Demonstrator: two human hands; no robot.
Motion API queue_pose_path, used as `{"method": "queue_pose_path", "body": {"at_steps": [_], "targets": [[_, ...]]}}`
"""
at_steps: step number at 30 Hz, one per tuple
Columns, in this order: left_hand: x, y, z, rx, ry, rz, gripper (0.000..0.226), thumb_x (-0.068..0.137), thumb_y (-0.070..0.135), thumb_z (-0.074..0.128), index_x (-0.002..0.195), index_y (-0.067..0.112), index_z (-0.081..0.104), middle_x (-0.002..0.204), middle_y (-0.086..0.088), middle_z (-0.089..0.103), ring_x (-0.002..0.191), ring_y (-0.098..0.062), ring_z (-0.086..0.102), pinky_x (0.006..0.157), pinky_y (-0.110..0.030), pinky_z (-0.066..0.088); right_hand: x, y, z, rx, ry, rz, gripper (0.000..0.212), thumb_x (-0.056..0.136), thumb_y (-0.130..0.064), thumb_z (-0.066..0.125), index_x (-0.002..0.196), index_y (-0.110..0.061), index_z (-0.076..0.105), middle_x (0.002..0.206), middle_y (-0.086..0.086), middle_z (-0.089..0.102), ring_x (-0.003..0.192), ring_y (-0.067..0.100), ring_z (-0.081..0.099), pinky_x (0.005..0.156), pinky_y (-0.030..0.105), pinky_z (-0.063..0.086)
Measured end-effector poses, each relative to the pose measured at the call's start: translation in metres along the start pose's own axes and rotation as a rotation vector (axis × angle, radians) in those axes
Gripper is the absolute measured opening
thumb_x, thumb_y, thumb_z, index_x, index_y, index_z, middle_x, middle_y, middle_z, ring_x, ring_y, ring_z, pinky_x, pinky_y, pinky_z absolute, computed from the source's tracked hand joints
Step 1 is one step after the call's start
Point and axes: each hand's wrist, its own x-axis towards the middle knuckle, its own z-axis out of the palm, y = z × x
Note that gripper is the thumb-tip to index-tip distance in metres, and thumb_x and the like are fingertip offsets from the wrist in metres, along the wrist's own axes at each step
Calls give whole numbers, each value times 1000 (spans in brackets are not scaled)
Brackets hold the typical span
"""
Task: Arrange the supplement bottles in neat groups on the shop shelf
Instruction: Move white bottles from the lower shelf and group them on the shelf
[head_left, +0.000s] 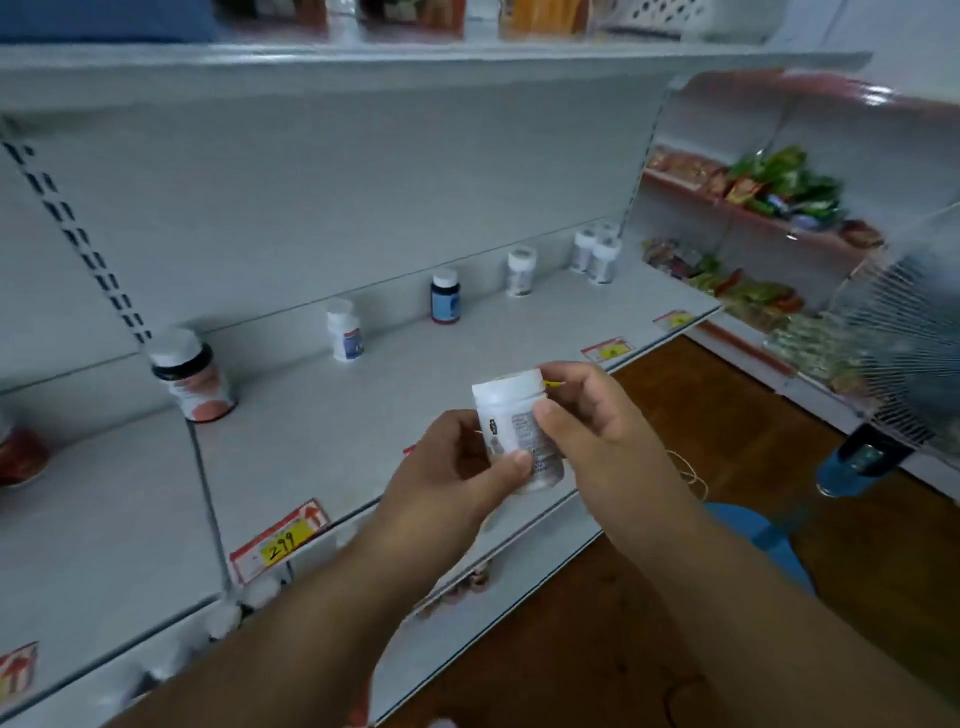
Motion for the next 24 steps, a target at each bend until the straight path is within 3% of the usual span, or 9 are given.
{"method": "queue_pose_path", "body": {"at_steps": [5,8,10,13,16,21,24], "targets": [[83,24,7,276,-23,102,48,73,47,81,110,37,52,100,19,67,83,5,65,66,-10,51,56,4,-32,-4,104,12,33,93,-19,65,125,-23,55,106,-2,71,96,10,69,80,28,58],[122,35,26,326,-100,159,48,75,46,80,111,35,50,99,19,65,81,9,62,63,-6,48,83,8,-63,-8,148,32,34,92,-22,67,123,-25,55,106,-1,74,97,14,70,81,32,58],[146,38,38,281,-159,166,31,86,37,73,108,35,52,101,16,67,86,5,64,70,-10,49,101,10,-86,42,198,36,24,95,-21,63,117,-28,56,104,-3,74,96,14,71,80,33,59],[189,36,56,221,-189,146,27,88,23,72,106,32,55,103,10,70,93,-9,68,84,-30,55,131,19,-117,82,233,37,16,98,-15,56,111,-23,60,99,-3,74,89,13,71,71,26,57],[231,36,85,161,-151,121,35,84,23,76,109,34,54,103,11,71,91,-7,69,83,-31,56,167,40,-146,16,206,-19,19,100,-20,54,110,-32,65,105,-3,71,98,18,69,80,34,58],[304,32,139,180,-58,127,58,81,24,81,124,39,45,109,14,67,87,0,70,75,-25,60,238,68,-213,-151,52,-33,26,101,-22,51,121,-37,59,110,-16,68,99,-2,64,79,13,52],[352,34,172,315,33,126,76,77,33,83,134,46,33,104,22,62,83,8,66,64,-14,56,290,89,-255,-282,-103,31,33,96,-35,60,128,-36,55,116,-15,67,104,2,65,89,24,56]]}}
